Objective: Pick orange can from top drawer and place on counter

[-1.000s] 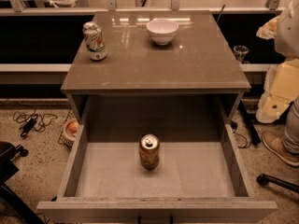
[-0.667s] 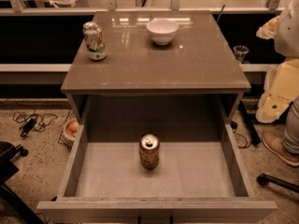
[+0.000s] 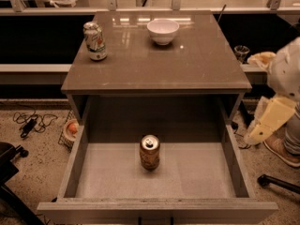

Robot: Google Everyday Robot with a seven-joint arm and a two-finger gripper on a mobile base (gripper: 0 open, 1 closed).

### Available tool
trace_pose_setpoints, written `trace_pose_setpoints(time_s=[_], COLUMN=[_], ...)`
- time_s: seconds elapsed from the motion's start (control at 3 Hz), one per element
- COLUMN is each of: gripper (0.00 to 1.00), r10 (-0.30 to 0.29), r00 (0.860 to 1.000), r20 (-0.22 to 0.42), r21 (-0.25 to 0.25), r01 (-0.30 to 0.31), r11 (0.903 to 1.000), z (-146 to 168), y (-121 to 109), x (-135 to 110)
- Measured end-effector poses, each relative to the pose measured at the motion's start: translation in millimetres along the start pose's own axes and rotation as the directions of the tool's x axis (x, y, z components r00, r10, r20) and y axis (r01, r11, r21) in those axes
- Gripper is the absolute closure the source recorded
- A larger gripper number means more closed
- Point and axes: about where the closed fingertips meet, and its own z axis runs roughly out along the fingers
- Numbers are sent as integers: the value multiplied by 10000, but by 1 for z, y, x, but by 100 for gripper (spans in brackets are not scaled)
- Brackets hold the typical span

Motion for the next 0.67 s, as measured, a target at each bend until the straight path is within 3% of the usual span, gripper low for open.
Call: trace_pose_setpoints(time_s=[0.33, 0.67], gripper=[0, 0], r10=[284, 645], r00=[9607, 8761], r20=[2763, 4778], r21=[232, 286], r01=[-362, -889], r11=[9991, 9956], z=[71, 103], y=[1, -3], x=[17, 5])
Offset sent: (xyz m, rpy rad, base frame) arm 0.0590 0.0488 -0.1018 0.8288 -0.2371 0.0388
